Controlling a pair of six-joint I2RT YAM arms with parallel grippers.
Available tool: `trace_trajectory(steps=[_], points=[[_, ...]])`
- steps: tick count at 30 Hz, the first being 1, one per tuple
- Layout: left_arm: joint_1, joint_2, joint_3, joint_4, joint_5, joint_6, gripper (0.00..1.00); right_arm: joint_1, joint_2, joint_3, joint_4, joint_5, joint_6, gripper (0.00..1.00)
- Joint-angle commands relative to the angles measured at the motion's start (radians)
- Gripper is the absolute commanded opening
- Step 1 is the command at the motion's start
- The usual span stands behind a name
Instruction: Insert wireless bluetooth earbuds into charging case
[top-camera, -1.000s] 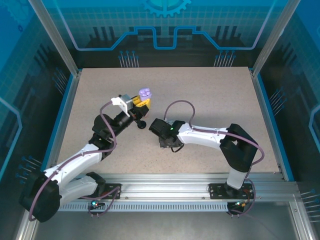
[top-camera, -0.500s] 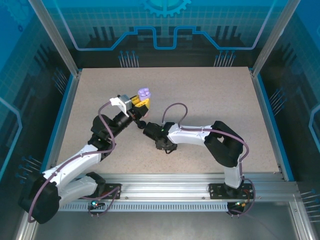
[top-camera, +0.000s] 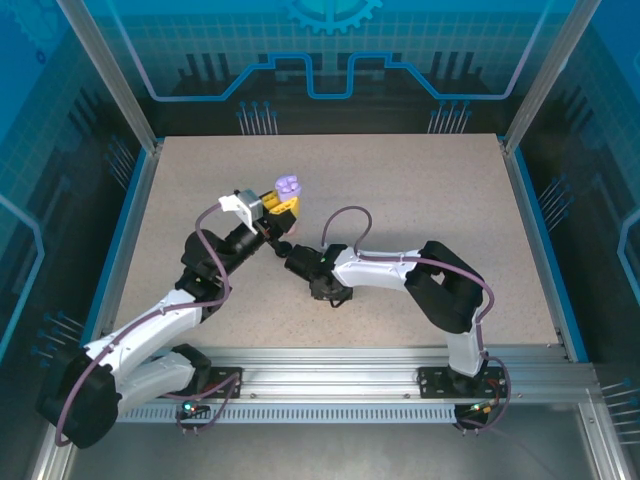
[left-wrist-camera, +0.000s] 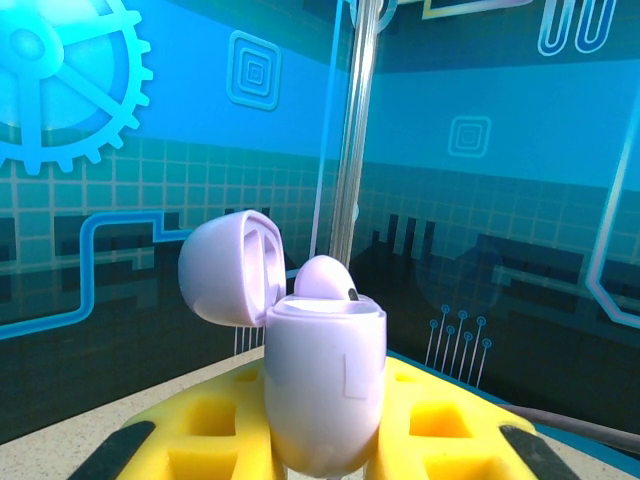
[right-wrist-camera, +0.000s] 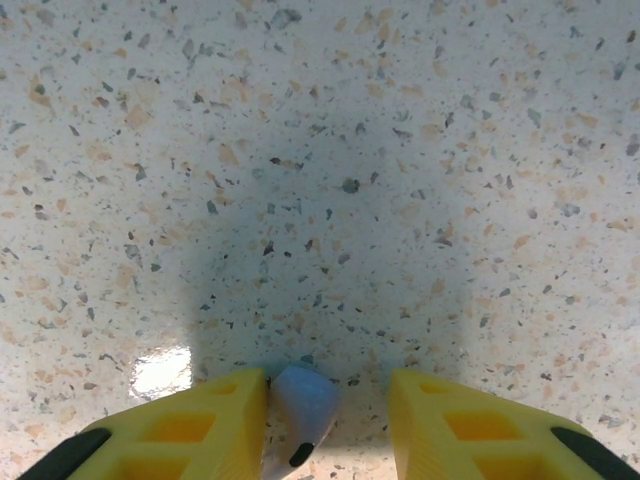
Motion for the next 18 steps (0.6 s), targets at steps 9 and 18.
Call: trace_trajectory(steps=[9, 18], points=[[-0.001, -0.014, -0.010, 0.016, 0.000, 0.000, 0.00, 0.025, -0.047, -0.060, -0.023, 0.007, -0.037, 0.37], [-0.001, -0.008, -0.006, 0.016, 0.002, -0.002, 0.00, 0.025, -0.056, -0.017, -0.017, 0.015, -0.012, 0.38]])
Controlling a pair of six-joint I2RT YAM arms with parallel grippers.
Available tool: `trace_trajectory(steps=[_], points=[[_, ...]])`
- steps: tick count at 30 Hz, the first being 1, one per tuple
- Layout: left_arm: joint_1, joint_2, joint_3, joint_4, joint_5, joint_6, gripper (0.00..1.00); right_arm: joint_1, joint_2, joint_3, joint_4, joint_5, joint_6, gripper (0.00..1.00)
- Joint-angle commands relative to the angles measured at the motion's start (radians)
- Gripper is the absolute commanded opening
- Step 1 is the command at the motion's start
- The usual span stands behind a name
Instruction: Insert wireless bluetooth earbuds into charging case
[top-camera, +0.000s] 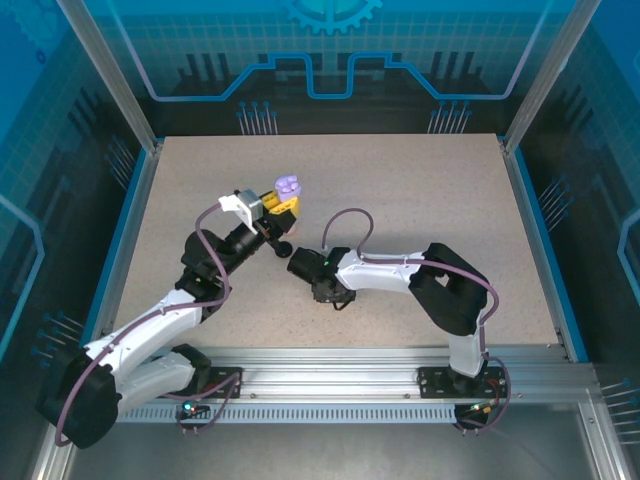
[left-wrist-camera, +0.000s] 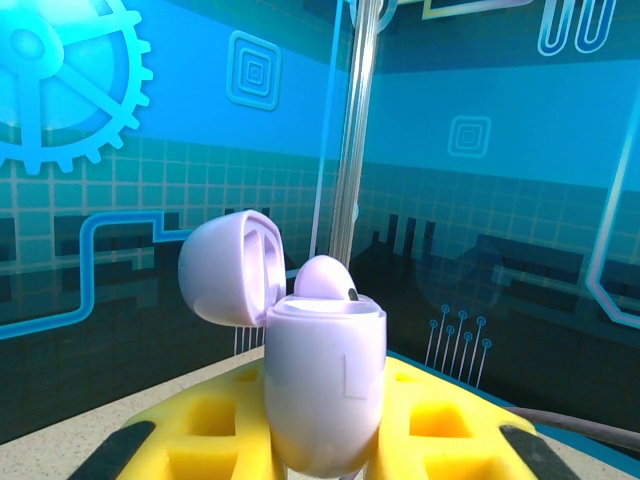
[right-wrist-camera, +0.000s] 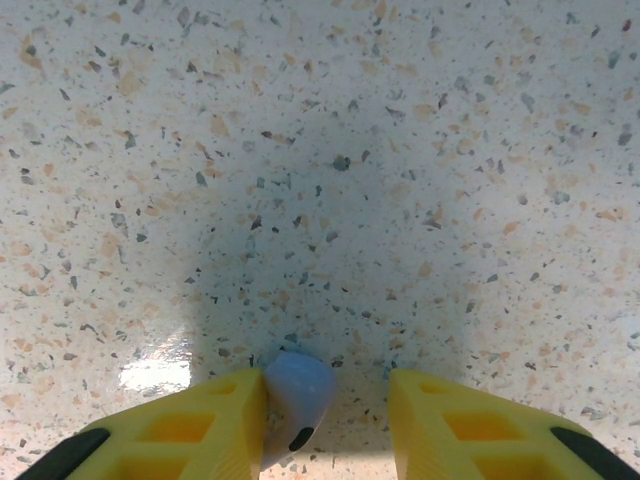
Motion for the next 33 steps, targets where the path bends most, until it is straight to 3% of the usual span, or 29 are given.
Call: trace_trajectory(steps=[1, 18, 33], points=[[-0.001, -0.008, -0.005, 0.016, 0.001, -0.002, 0.00, 0.017, -0.025, 0.031, -0.042, 0.020, 0.029, 0.38], [-0.002, -0.004, 0.001, 0.016, 0.000, 0.002, 0.00, -0.011, 0.031, 0.096, -0.093, 0.011, 0.184, 0.37], [-0.001, -0.007, -0.001, 0.016, 0.000, 0.011, 0.00, -0.028, 0.089, 0.090, -0.079, -0.008, 0.202, 0.33]])
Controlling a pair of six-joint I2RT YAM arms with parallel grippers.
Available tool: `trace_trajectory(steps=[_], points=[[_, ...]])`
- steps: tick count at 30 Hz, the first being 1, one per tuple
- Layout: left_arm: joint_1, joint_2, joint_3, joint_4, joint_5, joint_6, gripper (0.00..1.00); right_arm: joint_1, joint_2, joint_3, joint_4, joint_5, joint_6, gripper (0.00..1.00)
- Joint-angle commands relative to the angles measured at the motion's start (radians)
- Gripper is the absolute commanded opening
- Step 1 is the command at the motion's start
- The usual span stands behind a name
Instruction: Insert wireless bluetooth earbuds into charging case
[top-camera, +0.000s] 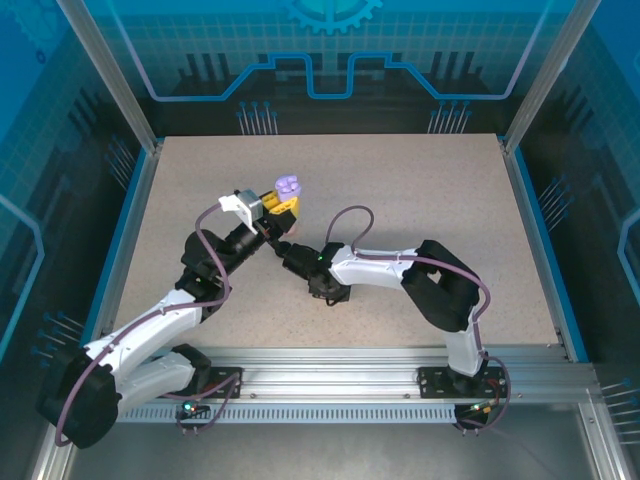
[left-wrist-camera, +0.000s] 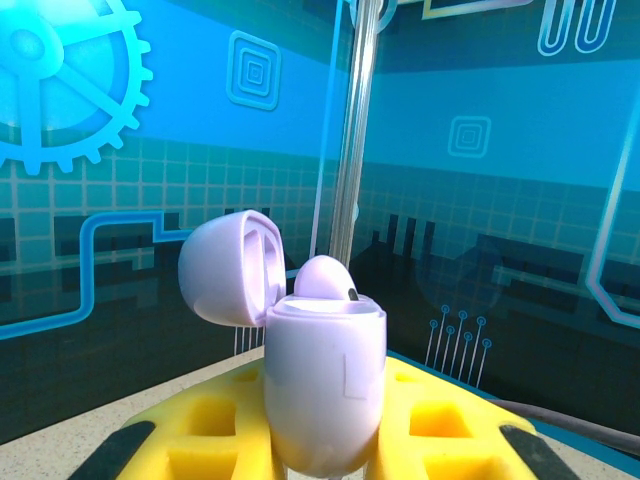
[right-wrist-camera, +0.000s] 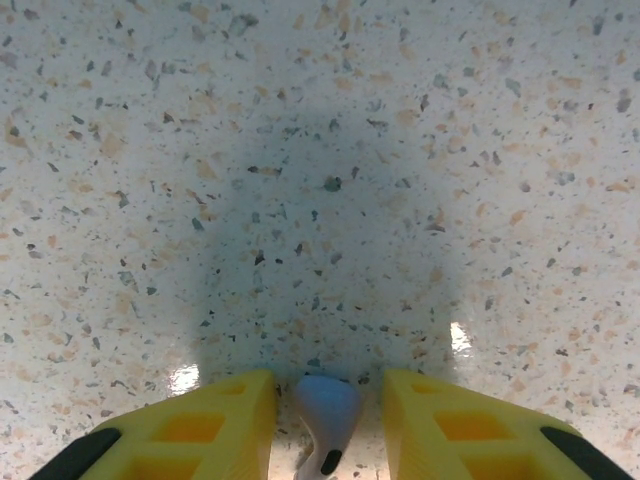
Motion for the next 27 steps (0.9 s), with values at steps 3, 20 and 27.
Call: trace_trajectory(steps=[3, 20, 27], points=[[-0.001, -0.007, -0.002, 0.016, -0.002, 0.012, 0.00, -0.018, 0.040, 0.010, -0.019, -0.002, 0.025, 0.32], [-0.001, -0.009, -0.002, 0.015, 0.002, 0.010, 0.00, -0.034, 0.034, -0.039, 0.034, -0.023, 0.018, 0.26], [-0.002, -0.009, -0.002, 0.015, 0.008, 0.009, 0.00, -0.043, 0.012, -0.082, 0.078, -0.030, -0.002, 0.20]])
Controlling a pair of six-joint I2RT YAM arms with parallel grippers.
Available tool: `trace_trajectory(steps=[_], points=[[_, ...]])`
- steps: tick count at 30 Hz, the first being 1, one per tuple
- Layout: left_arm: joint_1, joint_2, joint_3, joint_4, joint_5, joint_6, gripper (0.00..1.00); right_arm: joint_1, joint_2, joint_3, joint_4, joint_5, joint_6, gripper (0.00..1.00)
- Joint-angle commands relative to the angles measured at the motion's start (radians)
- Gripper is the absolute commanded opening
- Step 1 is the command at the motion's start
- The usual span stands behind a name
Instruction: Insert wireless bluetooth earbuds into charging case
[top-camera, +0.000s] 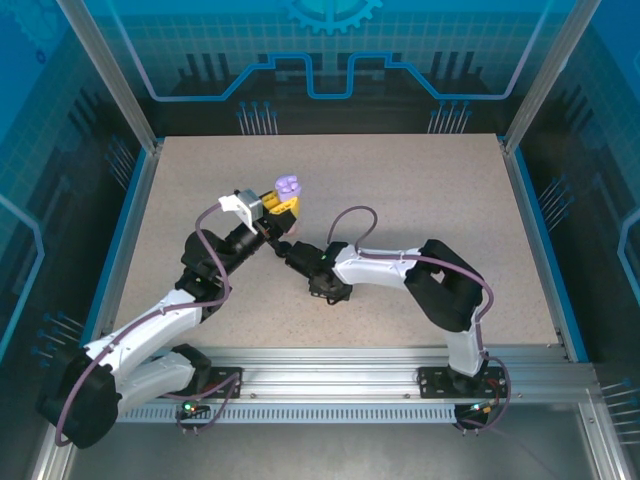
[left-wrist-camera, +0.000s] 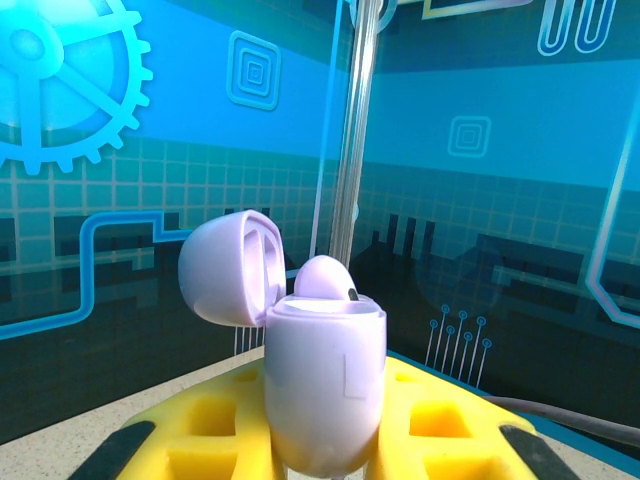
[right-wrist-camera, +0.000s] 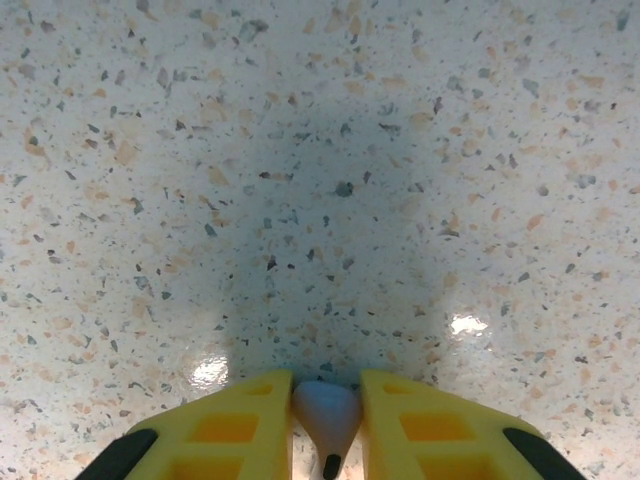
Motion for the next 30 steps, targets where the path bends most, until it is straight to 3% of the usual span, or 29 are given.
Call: trace_trajectory(steps=[1, 7, 19, 30], points=[[-0.001, -0.009, -0.002, 0.015, 0.009, 0.009, 0.00, -0.025, 0.028, -0.051, 0.031, 0.003, -0.004, 0.19], [-0.001, -0.014, -0.004, 0.015, 0.016, 0.014, 0.00, -0.026, -0.042, -0.096, 0.077, 0.030, -0.037, 0.17], [-0.002, 0.002, -0.001, 0.053, 0.061, 0.030, 0.00, -0.049, -0.345, -0.124, 0.003, 0.189, -0.163, 0.17], [-0.008, 0.043, 0.014, 0.094, 0.147, 0.031, 0.00, -0.156, -0.659, -0.031, 0.019, 0.218, -0.431, 0.18]])
